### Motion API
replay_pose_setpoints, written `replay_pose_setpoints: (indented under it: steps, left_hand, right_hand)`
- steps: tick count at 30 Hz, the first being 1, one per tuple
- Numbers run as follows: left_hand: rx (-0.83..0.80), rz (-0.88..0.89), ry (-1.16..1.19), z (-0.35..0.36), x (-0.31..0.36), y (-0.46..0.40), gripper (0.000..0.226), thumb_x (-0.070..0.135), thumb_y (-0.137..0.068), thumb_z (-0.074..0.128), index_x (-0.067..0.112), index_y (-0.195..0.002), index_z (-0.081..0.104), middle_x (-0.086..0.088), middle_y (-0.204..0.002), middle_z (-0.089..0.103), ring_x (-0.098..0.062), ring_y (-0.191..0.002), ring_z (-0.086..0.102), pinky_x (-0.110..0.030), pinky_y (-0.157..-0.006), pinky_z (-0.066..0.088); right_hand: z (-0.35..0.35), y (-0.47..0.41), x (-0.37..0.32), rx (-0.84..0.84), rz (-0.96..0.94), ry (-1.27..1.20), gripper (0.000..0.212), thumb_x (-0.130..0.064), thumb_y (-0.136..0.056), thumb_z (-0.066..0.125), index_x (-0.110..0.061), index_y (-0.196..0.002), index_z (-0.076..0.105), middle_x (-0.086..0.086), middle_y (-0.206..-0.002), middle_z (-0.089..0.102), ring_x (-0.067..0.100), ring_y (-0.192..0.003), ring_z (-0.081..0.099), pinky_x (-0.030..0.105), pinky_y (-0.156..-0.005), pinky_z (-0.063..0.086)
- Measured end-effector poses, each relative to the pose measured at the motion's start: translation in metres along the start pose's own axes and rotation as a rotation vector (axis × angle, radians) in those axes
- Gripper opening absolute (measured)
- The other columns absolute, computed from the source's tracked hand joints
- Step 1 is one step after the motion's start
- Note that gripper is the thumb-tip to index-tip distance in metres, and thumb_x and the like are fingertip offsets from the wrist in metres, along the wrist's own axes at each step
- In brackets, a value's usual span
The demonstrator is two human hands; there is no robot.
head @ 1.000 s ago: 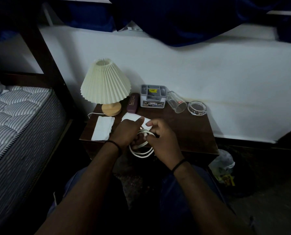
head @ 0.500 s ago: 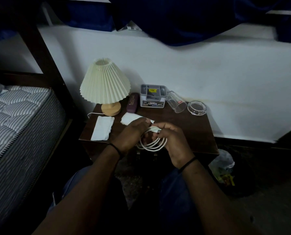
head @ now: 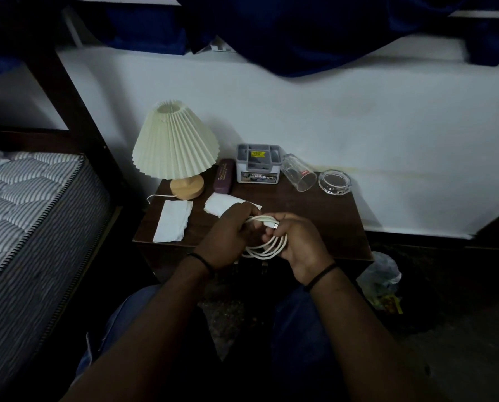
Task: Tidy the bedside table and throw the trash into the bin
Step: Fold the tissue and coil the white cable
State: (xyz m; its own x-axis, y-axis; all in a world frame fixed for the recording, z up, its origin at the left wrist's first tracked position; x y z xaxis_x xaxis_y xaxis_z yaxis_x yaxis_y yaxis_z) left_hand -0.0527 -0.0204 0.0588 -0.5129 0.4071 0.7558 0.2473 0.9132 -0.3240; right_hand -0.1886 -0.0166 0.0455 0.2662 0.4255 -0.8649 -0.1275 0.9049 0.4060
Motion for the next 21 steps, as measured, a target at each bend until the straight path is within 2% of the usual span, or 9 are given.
replay_pose_setpoints:
  steps: [3,5,9,11,13,14,16,18,21]
  left_hand:
    - [0.033,0.069,-0.039,0.0,0.002,-0.001,0.034,0.037,-0.095,0.042,0.01,-0.095,0.061,0.001,-0.089,0.057,-0.016,-0.086,0.053,-0.029,-0.079,0.042]
    - [0.043,0.067,-0.064,0.0,0.001,-0.001,0.033,0.035,-0.096,0.041,0.009,-0.094,0.061,0.0,-0.088,0.056,-0.018,-0.085,0.053,-0.028,-0.077,0.04]
    - [0.035,-0.056,-0.015,0.007,-0.011,0.001,0.023,0.027,-0.098,0.045,0.012,-0.085,0.056,-0.001,-0.08,0.054,-0.015,-0.079,0.051,-0.029,-0.074,0.039]
    - [0.036,-0.177,0.203,0.009,-0.013,0.004,0.028,0.02,-0.101,0.047,0.012,-0.075,0.052,0.006,-0.069,0.055,-0.004,-0.069,0.05,-0.024,-0.068,0.04]
    - [0.054,-0.299,0.418,0.011,-0.014,0.007,0.029,0.01,-0.101,0.047,0.013,-0.073,0.053,0.011,-0.065,0.057,0.003,-0.063,0.051,-0.016,-0.065,0.042]
    - [0.072,-0.354,0.528,0.012,-0.016,0.008,0.027,0.008,-0.1,0.047,0.011,-0.075,0.056,0.008,-0.068,0.06,0.0,-0.065,0.054,-0.017,-0.066,0.045]
    - [0.121,-0.479,0.843,0.015,-0.022,0.01,0.022,0.01,-0.098,0.049,0.007,-0.081,0.063,-0.006,-0.079,0.066,-0.013,-0.073,0.062,-0.026,-0.073,0.051]
    - [0.159,-0.598,1.113,0.019,-0.028,0.009,0.02,0.011,-0.096,0.049,0.006,-0.086,0.066,-0.011,-0.084,0.069,-0.02,-0.075,0.066,-0.031,-0.075,0.054]
    - [0.137,-0.695,1.182,0.025,-0.032,0.011,0.018,0.015,-0.093,0.052,0.003,-0.092,0.066,-0.011,-0.081,0.069,-0.019,-0.069,0.066,-0.03,-0.07,0.055]
  right_hand:
    - [0.0,0.002,0.003,-0.069,0.111,-0.083,0.037,0.003,-0.081,0.04,-0.006,-0.106,0.066,0.003,-0.073,0.06,0.015,-0.068,0.06,0.029,-0.068,0.052]
    - [0.0,0.004,0.004,-0.088,0.171,-0.13,0.027,-0.002,-0.083,0.042,-0.01,-0.096,0.065,0.0,-0.07,0.059,0.016,-0.07,0.06,0.03,-0.066,0.051]
    - [-0.001,0.004,0.01,-0.058,0.24,-0.169,0.014,-0.009,-0.083,0.047,-0.013,-0.086,0.06,0.0,-0.071,0.058,0.015,-0.069,0.058,0.028,-0.062,0.05]
    - [-0.001,0.002,0.012,-0.053,0.232,-0.165,0.014,-0.011,-0.084,0.05,-0.013,-0.091,0.061,0.0,-0.074,0.06,0.015,-0.069,0.06,0.026,-0.06,0.05]
    - [-0.001,0.0,0.012,-0.071,0.217,-0.171,0.017,-0.013,-0.086,0.051,-0.011,-0.096,0.064,0.001,-0.078,0.065,0.015,-0.071,0.063,0.026,-0.059,0.052]
    - [0.0,0.0,0.012,-0.088,0.212,-0.186,0.019,-0.014,-0.087,0.051,-0.009,-0.098,0.065,0.003,-0.081,0.067,0.015,-0.073,0.064,0.025,-0.06,0.053]
    - [0.003,-0.001,0.011,-0.126,0.197,-0.229,0.021,-0.014,-0.088,0.052,-0.006,-0.099,0.069,0.005,-0.086,0.069,0.016,-0.076,0.065,0.026,-0.064,0.055]
    - [0.005,-0.002,0.01,-0.148,0.167,-0.239,0.022,-0.015,-0.09,0.053,-0.007,-0.099,0.071,0.005,-0.089,0.072,0.015,-0.077,0.066,0.027,-0.07,0.055]
    - [0.005,-0.005,0.013,-0.123,0.114,-0.17,0.021,-0.017,-0.093,0.053,-0.008,-0.103,0.07,0.006,-0.093,0.073,0.016,-0.078,0.067,0.03,-0.077,0.053]
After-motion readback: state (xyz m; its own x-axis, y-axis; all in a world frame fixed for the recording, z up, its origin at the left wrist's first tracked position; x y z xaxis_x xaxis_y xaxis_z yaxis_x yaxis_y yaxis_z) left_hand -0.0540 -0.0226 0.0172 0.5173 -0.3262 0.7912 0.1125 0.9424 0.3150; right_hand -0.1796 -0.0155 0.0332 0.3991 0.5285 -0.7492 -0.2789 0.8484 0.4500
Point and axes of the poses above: each hand's wrist, its own y-axis away from the middle knuckle, its own z-axis out of the palm, x = y × z, the point moved 5 cm from there along -y, towards the middle knuckle
